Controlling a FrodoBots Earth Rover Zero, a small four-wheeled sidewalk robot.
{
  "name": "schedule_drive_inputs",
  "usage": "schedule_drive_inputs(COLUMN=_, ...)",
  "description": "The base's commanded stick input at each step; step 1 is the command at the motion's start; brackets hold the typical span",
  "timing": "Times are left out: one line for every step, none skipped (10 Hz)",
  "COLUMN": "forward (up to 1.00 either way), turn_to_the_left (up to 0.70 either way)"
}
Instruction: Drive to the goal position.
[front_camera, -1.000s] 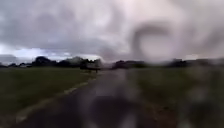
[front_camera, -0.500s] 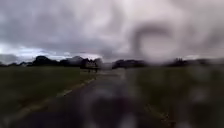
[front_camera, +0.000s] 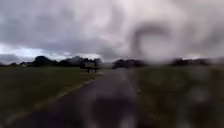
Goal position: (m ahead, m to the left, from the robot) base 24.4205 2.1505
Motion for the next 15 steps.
schedule_drive_inputs(forward=0.7, turn_to_the_left=0.0)
schedule_drive_inputs(forward=0.7, turn_to_the_left=0.0)
schedule_drive_inputs(forward=0.7, turn_to_the_left=0.0)
schedule_drive_inputs(forward=0.7, turn_to_the_left=0.0)
schedule_drive_inputs(forward=0.7, turn_to_the_left=0.0)
schedule_drive_inputs(forward=0.7, turn_to_the_left=0.0)
schedule_drive_inputs(forward=0.7, turn_to_the_left=0.0)
schedule_drive_inputs(forward=0.7, turn_to_the_left=0.0)
schedule_drive_inputs(forward=0.7, turn_to_the_left=0.0)
schedule_drive_inputs(forward=0.7, turn_to_the_left=0.0)
schedule_drive_inputs(forward=0.7, turn_to_the_left=0.0)
schedule_drive_inputs(forward=0.7, turn_to_the_left=0.0)
schedule_drive_inputs(forward=0.7, turn_to_the_left=0.0)
schedule_drive_inputs(forward=0.7, turn_to_the_left=0.0)
schedule_drive_inputs(forward=0.7, turn_to_the_left=0.0)
